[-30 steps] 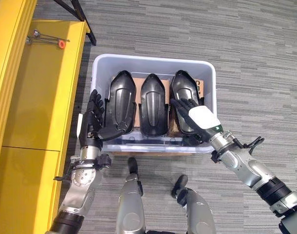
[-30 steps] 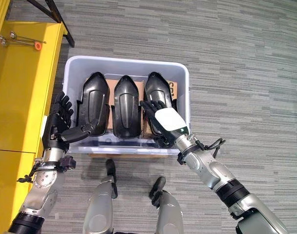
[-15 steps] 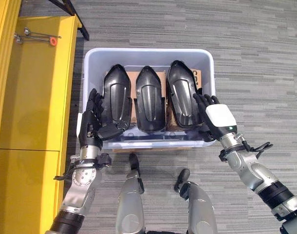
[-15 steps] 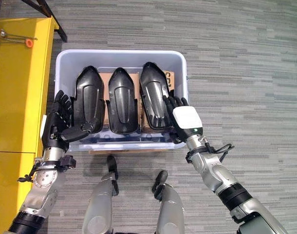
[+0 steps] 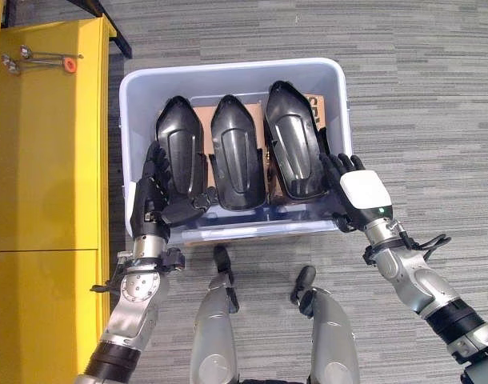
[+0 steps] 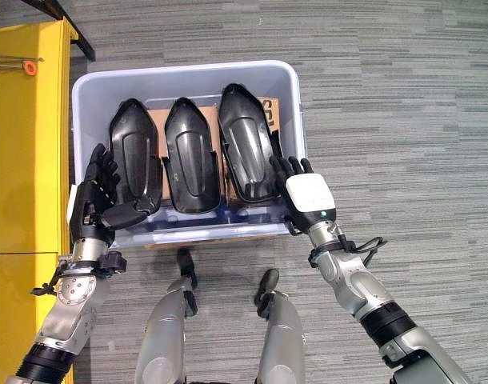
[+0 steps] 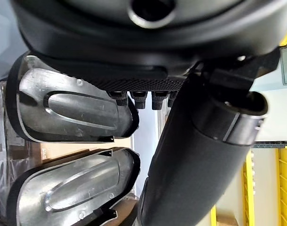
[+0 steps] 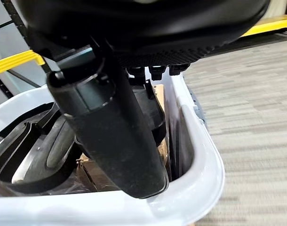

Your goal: Move parts from the plastic box to the shelf.

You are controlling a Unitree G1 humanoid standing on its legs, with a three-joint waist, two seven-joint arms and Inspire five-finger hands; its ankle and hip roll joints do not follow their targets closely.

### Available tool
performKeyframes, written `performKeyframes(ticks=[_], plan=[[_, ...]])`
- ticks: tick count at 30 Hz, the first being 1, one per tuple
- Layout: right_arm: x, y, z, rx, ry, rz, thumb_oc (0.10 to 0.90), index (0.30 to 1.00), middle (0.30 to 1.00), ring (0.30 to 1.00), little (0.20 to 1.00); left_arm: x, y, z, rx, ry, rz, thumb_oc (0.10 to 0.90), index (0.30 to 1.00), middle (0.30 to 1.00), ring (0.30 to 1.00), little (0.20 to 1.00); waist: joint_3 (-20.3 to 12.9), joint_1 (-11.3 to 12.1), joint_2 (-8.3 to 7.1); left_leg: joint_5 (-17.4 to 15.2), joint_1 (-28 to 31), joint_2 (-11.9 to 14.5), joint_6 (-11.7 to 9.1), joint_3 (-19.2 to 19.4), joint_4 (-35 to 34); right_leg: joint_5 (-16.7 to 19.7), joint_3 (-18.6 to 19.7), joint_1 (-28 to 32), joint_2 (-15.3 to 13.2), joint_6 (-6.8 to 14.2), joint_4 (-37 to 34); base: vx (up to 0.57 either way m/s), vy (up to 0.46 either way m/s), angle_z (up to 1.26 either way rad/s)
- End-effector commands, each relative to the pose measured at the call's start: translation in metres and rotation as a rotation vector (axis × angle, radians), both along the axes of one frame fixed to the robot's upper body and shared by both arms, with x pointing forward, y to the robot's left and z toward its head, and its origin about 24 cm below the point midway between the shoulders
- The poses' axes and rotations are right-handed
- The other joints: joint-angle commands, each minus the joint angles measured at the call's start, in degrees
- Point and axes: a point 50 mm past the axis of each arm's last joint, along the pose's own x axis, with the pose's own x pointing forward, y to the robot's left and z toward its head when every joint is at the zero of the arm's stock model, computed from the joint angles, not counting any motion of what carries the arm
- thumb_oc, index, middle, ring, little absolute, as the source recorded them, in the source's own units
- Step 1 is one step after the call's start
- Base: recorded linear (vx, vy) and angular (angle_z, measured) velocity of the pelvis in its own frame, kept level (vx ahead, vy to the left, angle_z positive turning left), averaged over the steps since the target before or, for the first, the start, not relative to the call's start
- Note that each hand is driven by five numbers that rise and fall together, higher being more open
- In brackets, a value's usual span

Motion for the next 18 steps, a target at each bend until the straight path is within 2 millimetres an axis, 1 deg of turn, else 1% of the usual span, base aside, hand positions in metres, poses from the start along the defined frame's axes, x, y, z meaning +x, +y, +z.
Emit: performKeyframes(ticks=[1,5,9,14,18], plan=[[0.005,0.009,0.042,-0.081,-0.272,0.061,0.9,1.0,1.0,1.0,1.0,-0.007,-0.019,0.044,0.035,-0.251,-0.075,0.9,1.0,1.0,1.0,1.0,-0.84,-0.07,3.0,-7.52,-1.66,-1.74,-0.88,-2.71,3.33,-5.25,1.47,-1.58,1.95,2.3,3.87,-0.01,-0.031,0.04],[0.004,0.008,0.051,-0.121,-0.416,0.06,0.9,1.0,1.0,1.0,1.0,-0.006,-0.021,0.043,0.034,-0.248,-0.087,0.9,1.0,1.0,1.0,1.0,-0.84,0.18,3.64,-7.49,-2.8,-1.99,-0.77,-2.83,3.42,-5.62,1.16,-3.0,1.96,2.15,4.95,-0.01,-0.018,0.05],[0.004,0.007,0.057,-0.151,-0.481,0.065,0.9,1.0,1.0,1.0,1.0,-0.007,-0.023,0.043,0.027,-0.246,-0.099,0.9,1.0,1.0,1.0,1.0,-0.84,0.45,4.11,-7.62,-3.52,-2.17,-0.72,-2.96,3.55,-5.91,0.89,-3.88,1.91,2.0,5.57,0.0,0.0,0.0],[0.007,0.008,0.061,-0.209,-0.507,0.074,0.9,1.0,1.0,1.0,1.0,-0.005,-0.025,0.04,0.029,-0.215,-0.129,0.9,1.0,1.0,1.0,1.0,-0.84,0.78,4.49,-7.78,-4.35,-2.22,-0.64,-3.06,4.06,-6.0,0.57,-4.85,1.73,1.95,6.28,0.0,-0.008,0.03],[0.01,0.003,0.058,-0.242,-0.485,0.05,0.9,1.0,1.0,1.0,1.0,-0.005,-0.026,0.038,0.034,-0.202,-0.137,0.9,1.0,1.0,1.0,1.0,-0.84,0.97,4.67,-8.04,-5.22,-2.15,-0.53,-3.1,4.81,-6.17,0.36,-5.73,1.38,1.78,7.11,0.01,-0.009,0.07]])
